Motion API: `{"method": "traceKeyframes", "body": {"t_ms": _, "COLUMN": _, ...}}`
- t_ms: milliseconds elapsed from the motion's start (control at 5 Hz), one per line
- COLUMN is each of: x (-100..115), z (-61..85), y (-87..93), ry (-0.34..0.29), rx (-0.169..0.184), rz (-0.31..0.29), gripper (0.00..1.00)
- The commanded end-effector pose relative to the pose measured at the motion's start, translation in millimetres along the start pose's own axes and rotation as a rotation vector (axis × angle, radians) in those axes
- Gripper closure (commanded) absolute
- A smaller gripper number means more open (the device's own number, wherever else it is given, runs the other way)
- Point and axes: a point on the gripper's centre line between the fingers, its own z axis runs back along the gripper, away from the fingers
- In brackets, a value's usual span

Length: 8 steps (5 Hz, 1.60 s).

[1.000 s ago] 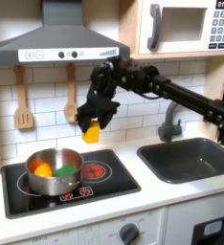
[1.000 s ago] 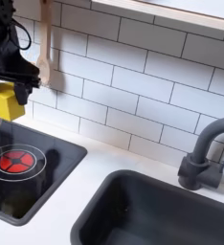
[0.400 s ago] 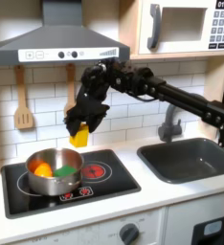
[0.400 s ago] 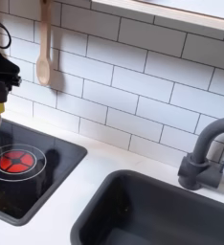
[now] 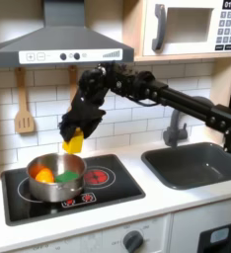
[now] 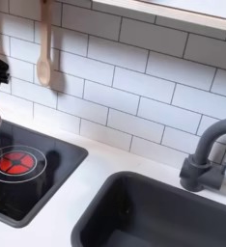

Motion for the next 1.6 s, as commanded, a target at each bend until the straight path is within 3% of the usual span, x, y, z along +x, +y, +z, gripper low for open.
{"method": "traceKeyframes", "body": {"t_ms": 0, "x": 0, "z": -22.6, "y": 5.5, "ry": 0.041, "rx": 0.013, "rz": 0.025, "gripper": 1.0}}
{"method": "traceKeyframes", "body": {"t_ms": 200, "x": 4, "z": -25.7, "y": 19.9, "ry": 0.038, "rx": 0.035, "rz": 0.065, "gripper": 1.0}}
{"method": "traceKeyframes", "body": {"t_ms": 400, "x": 2, "z": -31.8, "y": 23.0, "ry": 0.054, "rx": 0.035, "rz": 0.077, "gripper": 1.0}}
{"method": "traceKeyframes", "body": {"t_ms": 800, "x": -7, "z": -35.4, "y": 27.3, "ry": 0.106, "rx": 0.047, "rz": 0.072, "gripper": 0.0}}
{"method": "traceKeyframes", "body": {"t_ms": 1400, "x": -12, "z": -38.6, "y": 20.6, "ry": 0.142, "rx": 0.029, "rz": 0.03, "gripper": 0.0}}
